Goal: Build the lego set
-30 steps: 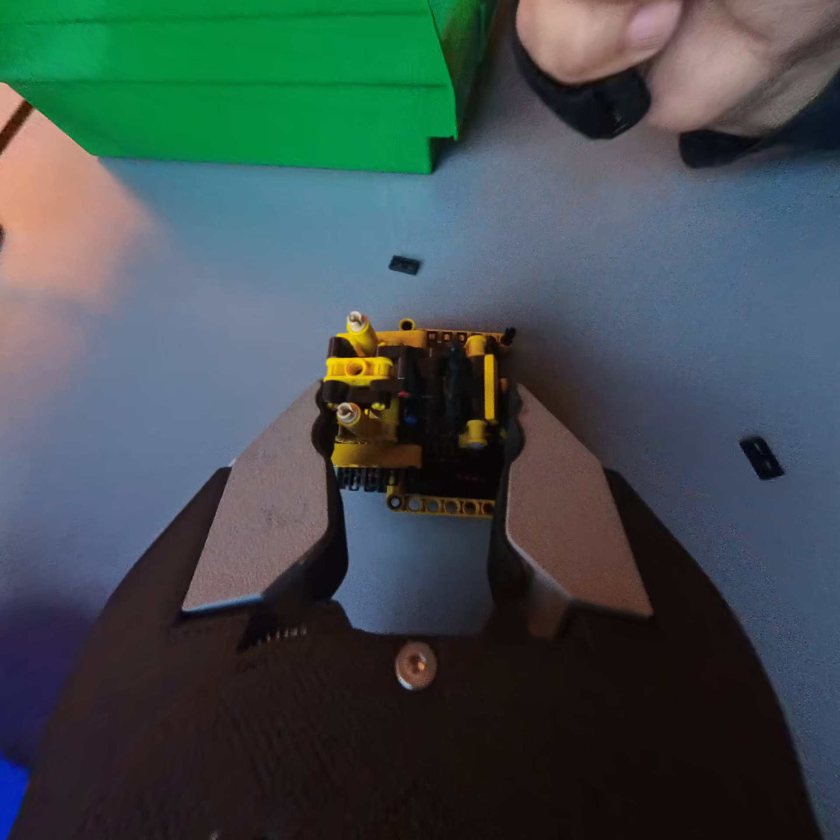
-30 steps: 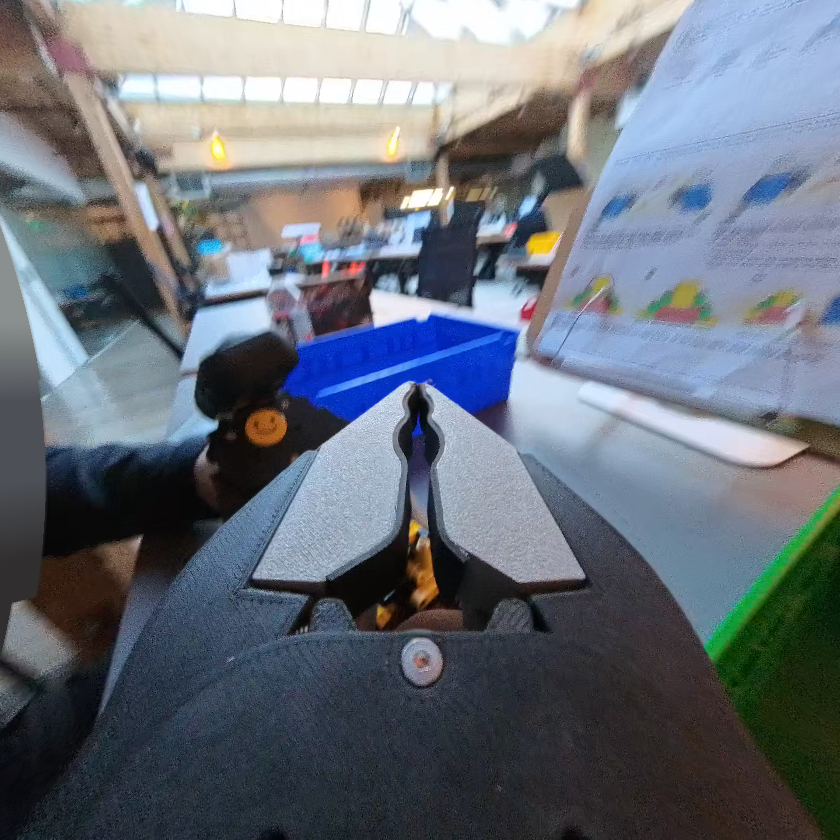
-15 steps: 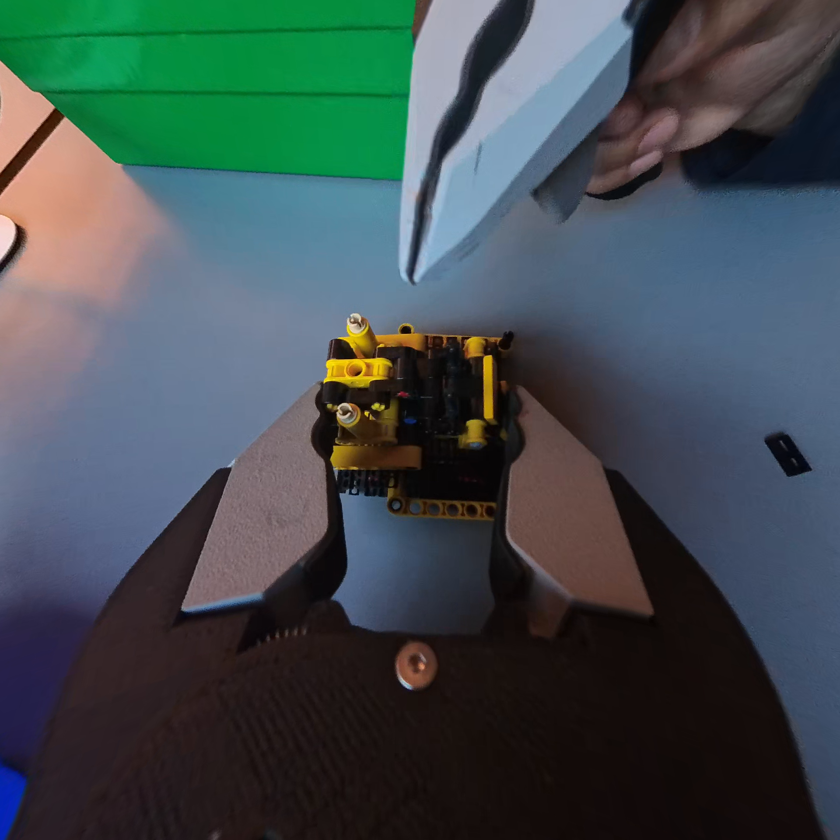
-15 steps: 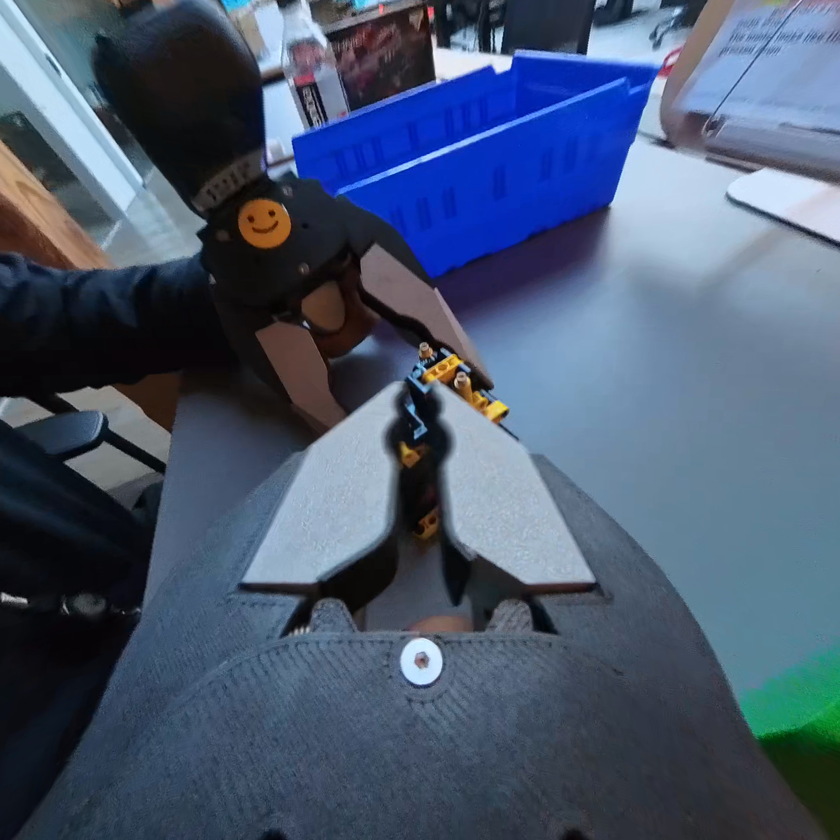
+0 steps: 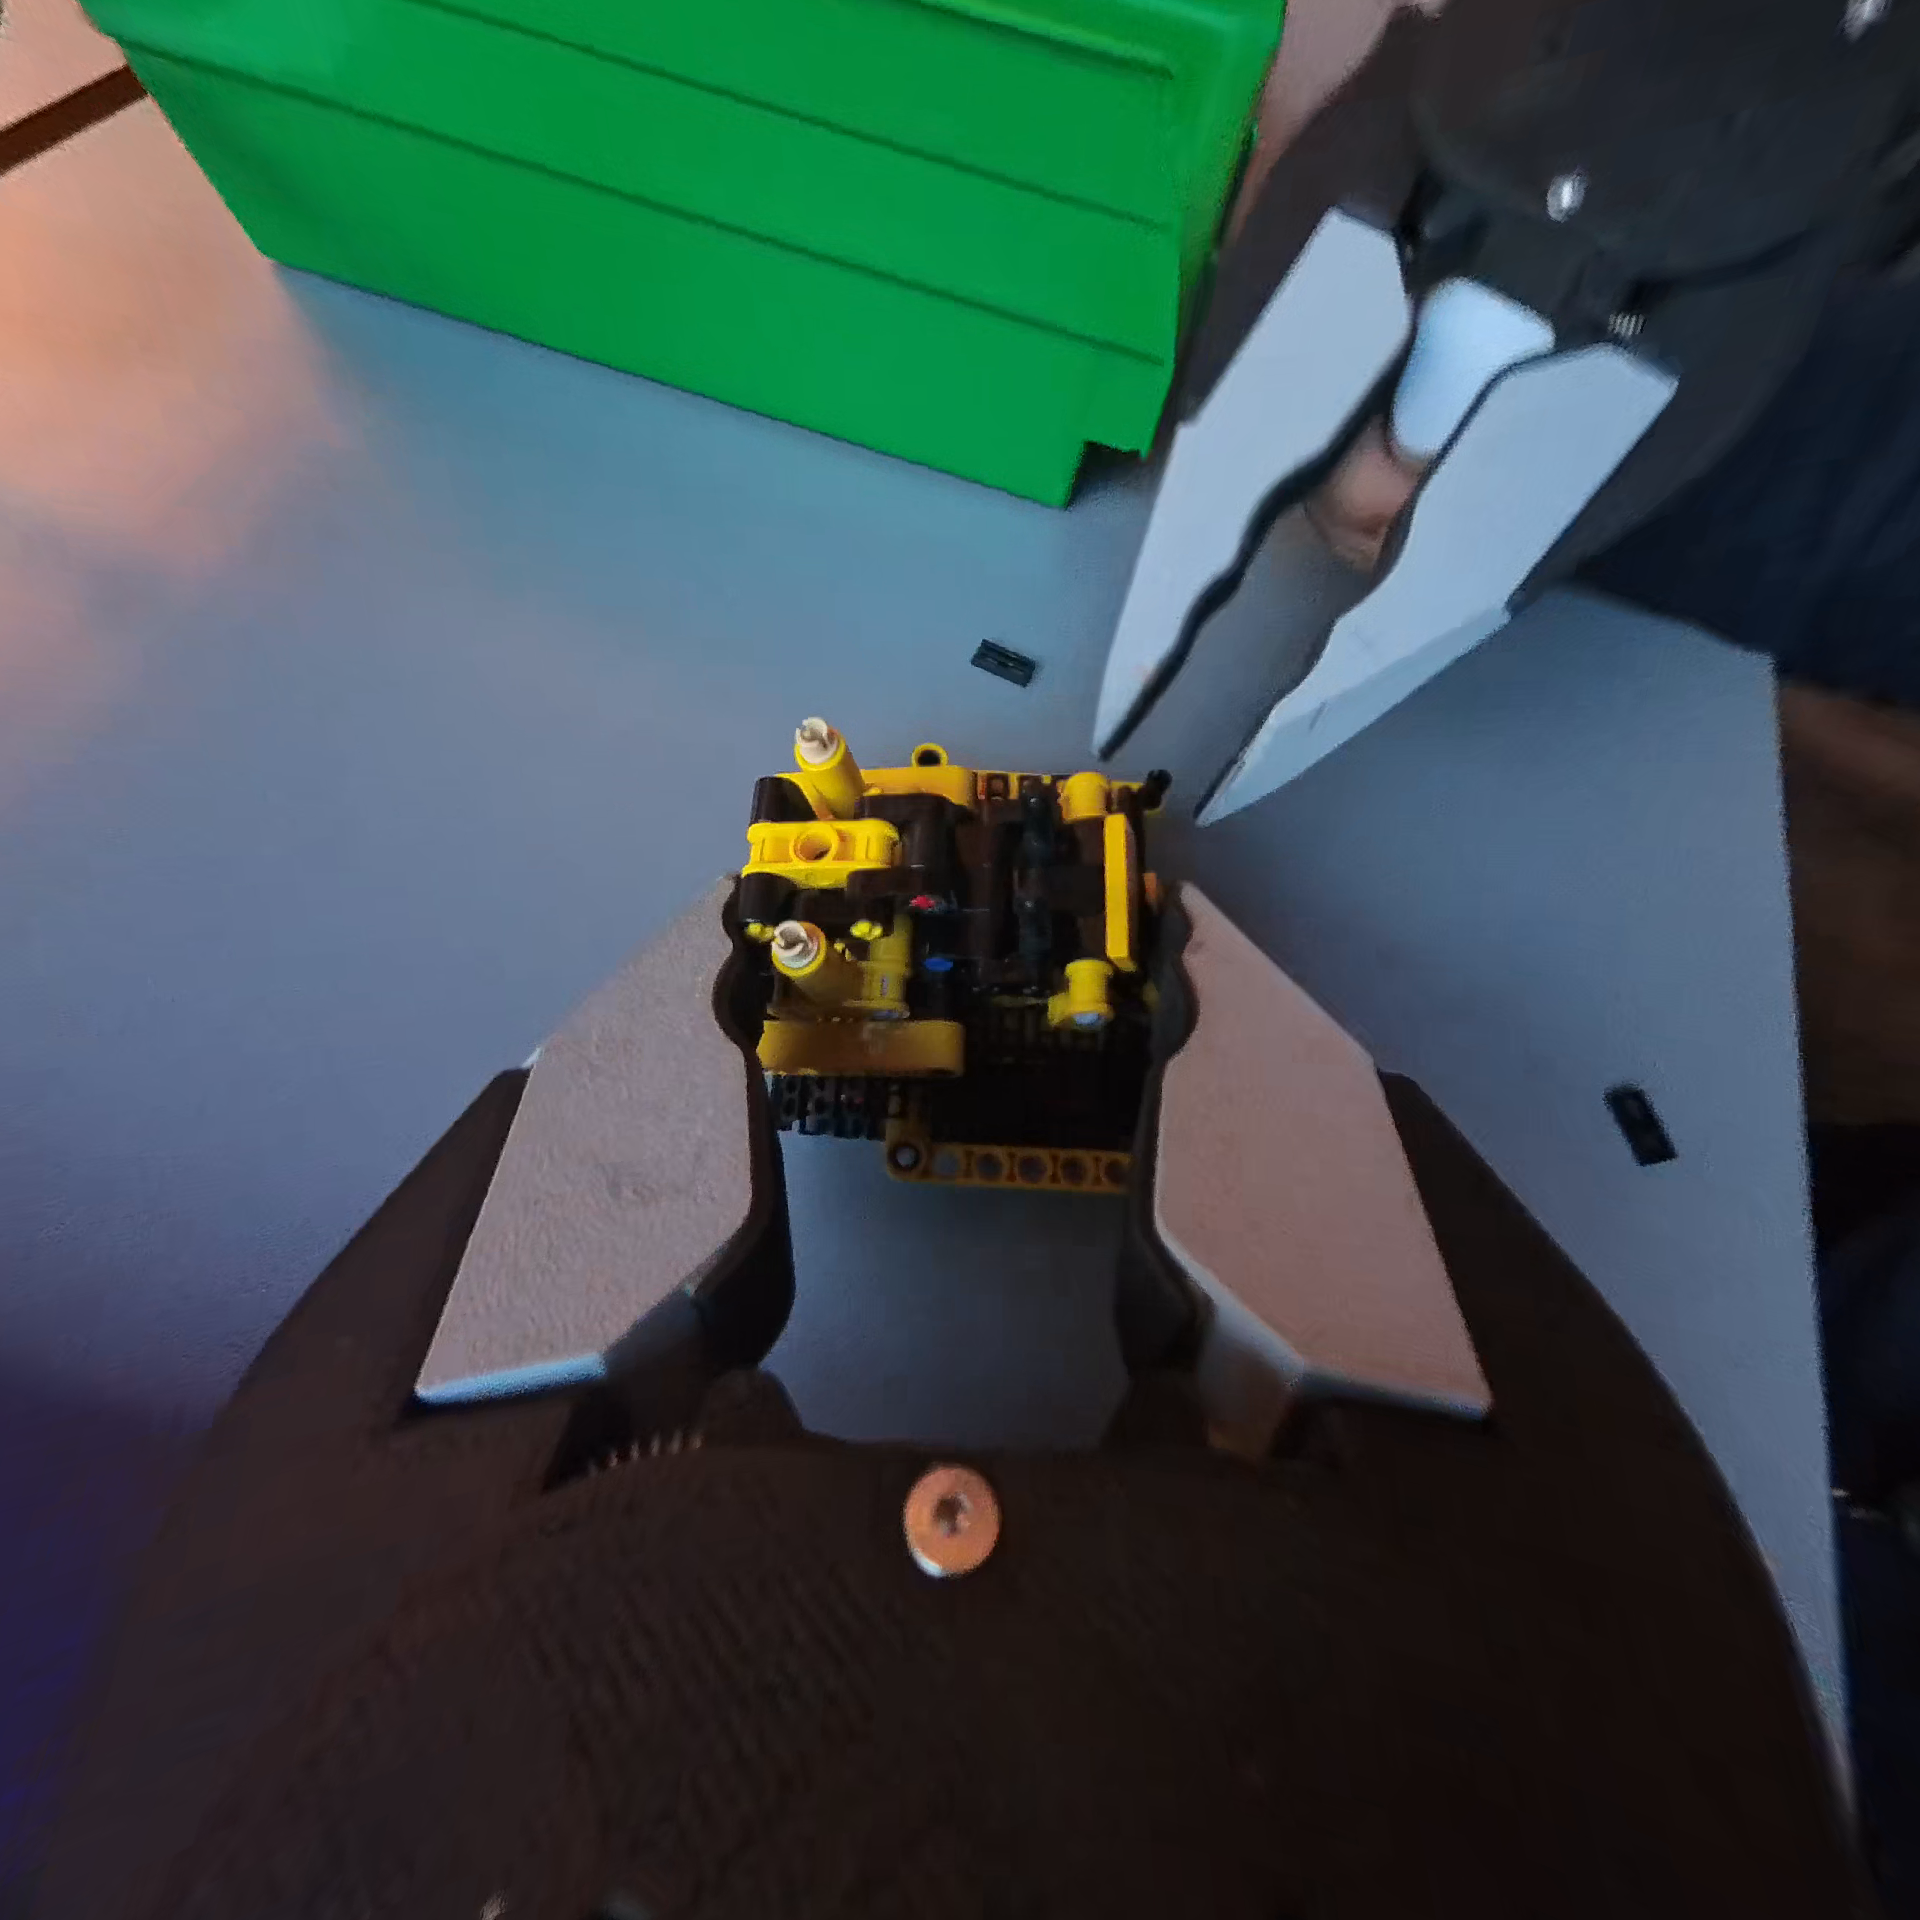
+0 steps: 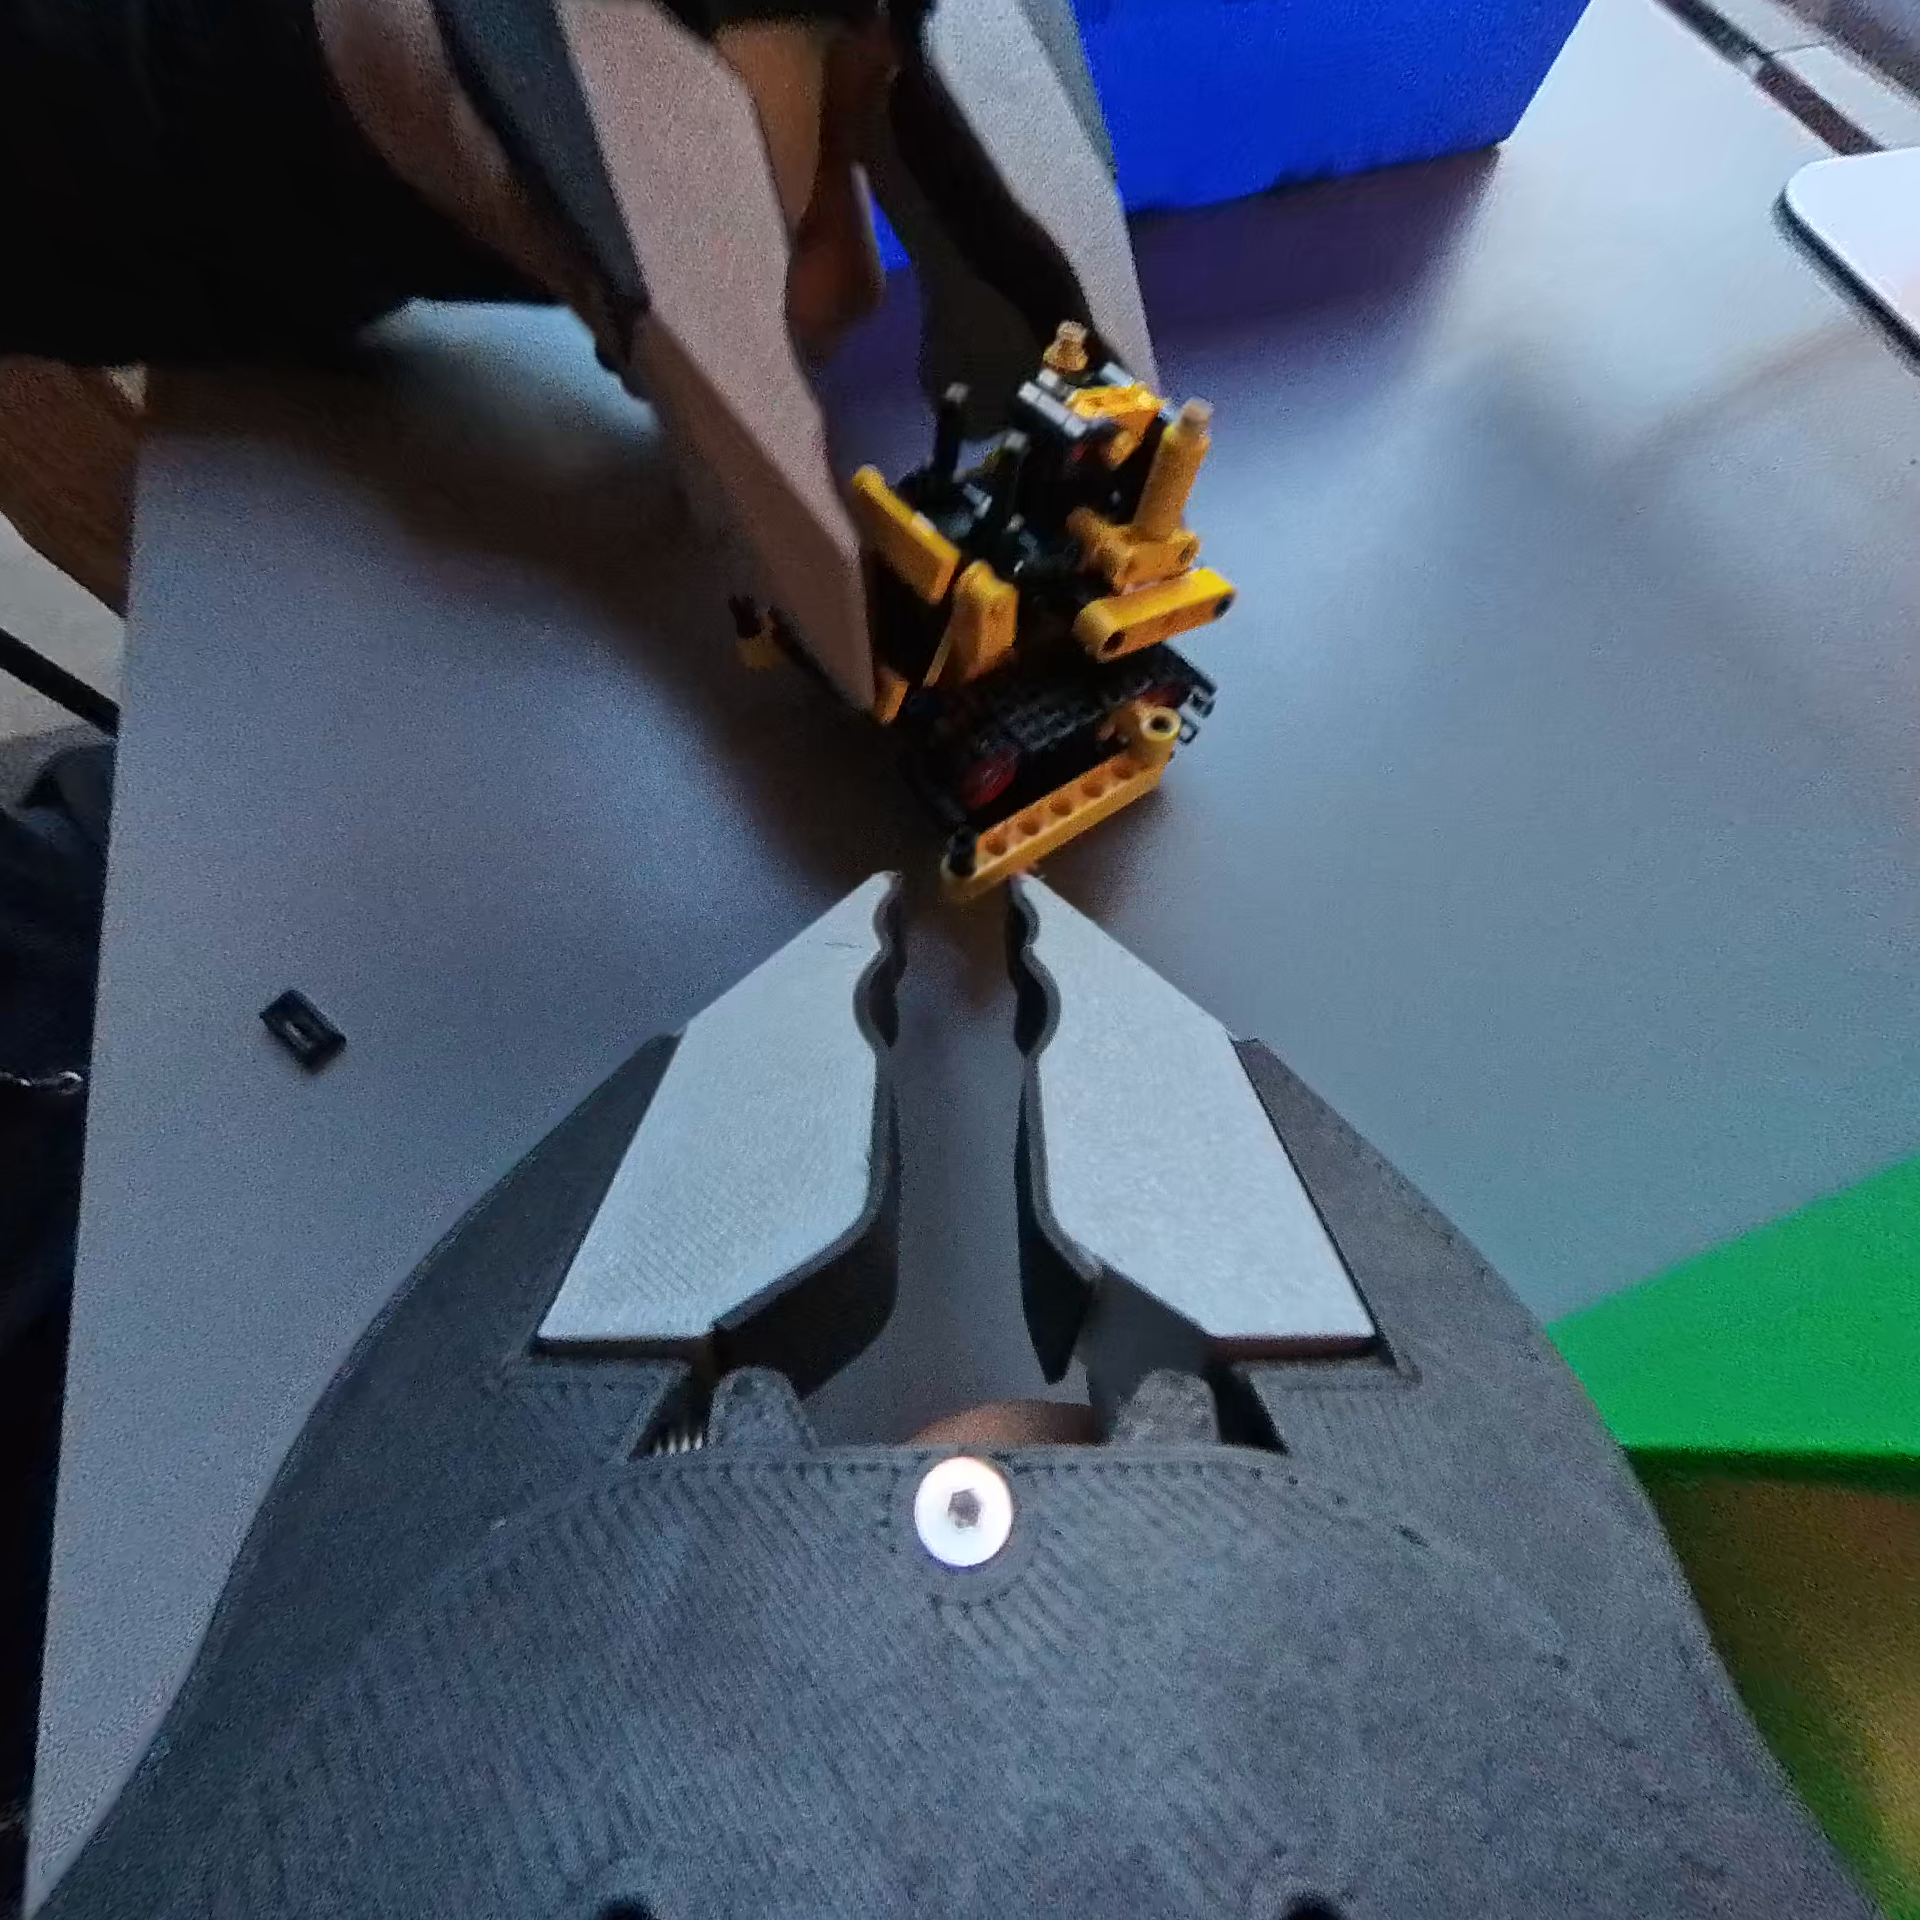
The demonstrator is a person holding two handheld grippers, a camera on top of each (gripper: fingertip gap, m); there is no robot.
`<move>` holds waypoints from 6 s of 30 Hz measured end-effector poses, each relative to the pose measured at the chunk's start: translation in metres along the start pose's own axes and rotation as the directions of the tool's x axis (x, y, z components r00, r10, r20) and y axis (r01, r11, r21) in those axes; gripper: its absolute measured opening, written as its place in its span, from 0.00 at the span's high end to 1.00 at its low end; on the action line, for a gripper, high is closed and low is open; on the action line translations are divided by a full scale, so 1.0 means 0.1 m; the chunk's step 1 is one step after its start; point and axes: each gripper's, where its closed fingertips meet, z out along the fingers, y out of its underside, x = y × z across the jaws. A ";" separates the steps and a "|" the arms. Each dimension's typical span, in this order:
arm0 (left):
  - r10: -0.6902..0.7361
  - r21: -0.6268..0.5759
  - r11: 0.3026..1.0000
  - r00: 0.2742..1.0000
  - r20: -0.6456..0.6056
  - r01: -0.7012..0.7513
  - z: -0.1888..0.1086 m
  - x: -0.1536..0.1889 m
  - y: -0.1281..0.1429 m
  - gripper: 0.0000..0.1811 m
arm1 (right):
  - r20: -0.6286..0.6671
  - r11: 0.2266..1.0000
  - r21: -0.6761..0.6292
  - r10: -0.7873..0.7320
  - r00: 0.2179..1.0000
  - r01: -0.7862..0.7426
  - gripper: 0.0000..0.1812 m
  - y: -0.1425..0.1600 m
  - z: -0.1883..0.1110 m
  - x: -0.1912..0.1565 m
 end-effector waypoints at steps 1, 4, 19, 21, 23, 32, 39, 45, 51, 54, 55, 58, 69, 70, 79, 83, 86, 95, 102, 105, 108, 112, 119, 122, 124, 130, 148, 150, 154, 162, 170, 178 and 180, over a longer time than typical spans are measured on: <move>-0.036 0.013 0.999 0.999 -0.010 0.036 -0.02 -0.02 -0.01 0.59 | -0.001 1.000 -0.011 -0.014 1.000 0.014 0.93 0.02 0.00 -0.01; -0.152 0.045 0.987 0.985 -0.077 0.156 -0.06 -0.05 -0.05 0.59 | -0.020 0.999 0.005 -0.037 0.999 0.037 0.93 -0.02 0.01 -0.01; -0.322 0.073 0.933 0.908 -0.268 0.352 -0.16 0.04 -0.17 0.59 | -0.304 0.880 0.095 -0.419 0.856 0.465 0.90 -0.39 -0.23 -0.11; -0.333 0.069 0.929 0.903 -0.271 0.363 -0.17 0.04 -0.17 0.60 | -0.333 0.858 -0.004 -0.486 0.808 0.514 0.87 -0.29 -0.16 -0.07; -0.344 0.050 0.927 0.894 -0.287 0.372 -0.17 0.07 -0.16 0.60 | -0.396 0.814 -0.074 -0.554 0.732 0.575 0.83 -0.29 -0.13 -0.03; -0.338 0.075 0.926 0.899 -0.278 0.371 -0.20 0.02 -0.20 0.67 | -0.380 0.805 -0.170 -0.585 0.716 0.568 0.99 -0.16 -0.04 0.01; -0.292 0.070 0.947 0.929 -0.227 0.314 -0.18 0.00 -0.16 0.68 | -0.352 0.878 -0.125 -0.475 0.807 0.462 1.00 -0.12 0.00 0.05; -0.182 0.085 0.975 0.958 -0.221 0.205 -0.19 0.14 -0.22 0.57 | -0.242 0.938 -0.100 -0.347 0.906 0.332 0.99 0.00 0.11 -0.02; 0.085 -0.136 0.987 0.996 0.021 -0.081 0.01 -0.01 0.19 0.48 | -0.118 0.973 0.020 -0.227 0.967 0.231 1.00 -0.09 0.07 -0.15; 0.140 -0.179 0.975 0.990 0.021 -0.134 0.11 0.03 0.28 0.51 | -0.103 0.982 0.022 -0.185 0.977 0.188 0.97 -0.09 0.08 -0.13; 0.160 -0.177 0.972 0.987 0.019 -0.154 0.11 0.03 0.27 0.52 | -0.121 0.984 0.011 -0.174 0.977 0.177 0.95 -0.08 0.08 -0.09; 0.148 -0.175 0.974 0.989 -0.005 -0.147 0.08 0.02 0.28 0.53 | -0.132 0.989 0.003 -0.144 0.981 0.146 0.90 -0.06 0.08 -0.04; 0.225 -0.120 0.963 0.966 -0.126 -0.240 -0.01 0.17 0.29 0.54 | -0.056 0.993 -0.038 -0.110 0.992 0.108 0.71 0.05 0.07 -0.11; 0.229 -0.147 0.957 0.961 -0.152 -0.251 0.00 0.20 0.36 0.54 | -0.040 0.992 -0.045 -0.123 0.992 0.121 0.71 0.06 0.07 -0.15; 0.191 -0.233 0.950 0.977 -0.098 -0.209 0.14 0.19 0.45 0.26 | -0.105 0.977 -0.115 -0.190 0.976 0.178 0.69 0.06 0.25 -0.16; 0.197 -0.200 0.955 0.972 -0.132 -0.221 0.11 0.25 0.40 0.49 | -0.101 0.978 -0.121 -0.185 0.978 0.172 0.75 0.08 0.24 -0.16; 0.187 -0.197 0.958 0.975 -0.119 -0.208 0.10 0.18 0.40 0.50 | -0.116 0.973 -0.136 -0.203 0.972 0.187 0.87 0.12 0.22 -0.14; 0.183 -0.197 0.959 0.976 -0.117 -0.204 0.05 0.12 0.42 0.50 | -0.214 0.968 -0.171 -0.220 0.952 0.185 0.97 0.17 0.12 0.06; 0.187 -0.201 0.956 0.972 -0.145 -0.214 0.02 0.16 0.44 0.50 | -0.224 0.980 -0.132 -0.175 0.959 0.148 0.97 0.12 0.02 0.11; 0.198 -0.202 0.952 0.966 -0.163 -0.229 0.01 0.19 0.46 0.50 | -0.192 0.986 -0.117 -0.138 0.972 0.117 0.97 0.12 0.01 0.08; 0.221 -0.200 0.946 0.960 -0.172 -0.254 0.02 0.22 0.46 0.50 | -0.136 0.986 -0.138 -0.115 0.984 0.096 0.94 0.19 0.08 0.02; 0.240 -0.193 0.941 0.952 -0.189 -0.276 0.05 0.29 0.45 0.50 | -0.087 0.990 -0.097 -0.110 0.990 0.102 0.91 0.08 0.14 -0.08; 0.300 -0.140 0.933 0.932 -0.205 -0.331 0.06 0.37 0.39 0.50 | -0.092 0.971 -0.147 -0.201 0.975 0.187 0.98 0.04 0.23 -0.07; 0.334 -0.113 0.925 0.919 -0.210 -0.362 0.04 0.41 0.39 0.50 | -0.055 0.964 -0.161 -0.225 0.973 0.214 0.98 0.05 0.22 -0.11; 0.346 -0.101 0.922 0.912 -0.221 -0.375 0.02 0.43 0.39 0.51 | -0.028 0.953 -0.184 -0.251 0.968 0.242 0.98 0.05 0.24 -0.13; 0.391 0.011 0.918 0.901 -0.188 -0.396 -0.05 0.49 0.23 0.52 | 0.000 0.863 -0.317 -0.415 0.910 0.394 0.97 -0.01 0.25 -0.11; 0.036 0.239 0.966 0.864 -0.503 0.099 -0.75 0.50 -0.40 0.50 | -0.397 0.659 -0.193 -0.730 0.556 0.727 0.97 -0.46 -0.04 -0.14; -0.062 0.172 0.969 0.848 -0.526 0.177 -0.70 0.39 -0.45 0.53 | -0.448 0.560 -0.257 -0.791 0.416 0.788 0.98 -0.54 -0.09 -0.17; -0.086 0.120 0.979 0.860 -0.502 0.168 -0.54 0.27 -0.57 0.62 | -0.470 0.427 -0.326 -0.847 0.248 0.844 0.98 -0.56 -0.11 -0.24; 0.058 -0.233 0.957 0.903 -0.426 -0.171 -0.27 0.46 -0.15 0.67 | -0.521 0.420 -0.347 -0.830 0.200 0.839 0.98 -0.57 -0.18 -0.16; 0.010 -0.121 0.988 0.806 -0.592 -0.100 -0.40 0.57 -0.28 0.78 | -0.488 0.395 -0.327 -0.849 0.204 0.859 0.98 -0.51 -0.18 -0.22; -0.023 -0.138 0.987 0.758 -0.652 -0.089 -0.39 0.59 -0.33 0.80 | -0.464 0.383 -0.296 -0.858 0.219 0.875 0.98 -0.49 -0.15 -0.27; -0.037 -0.119 0.991 0.756 -0.654 -0.055 -0.42 0.54 -0.40 0.88 | -0.464 0.377 -0.292 -0.859 0.215 0.879 0.98 -0.50 -0.15 -0.28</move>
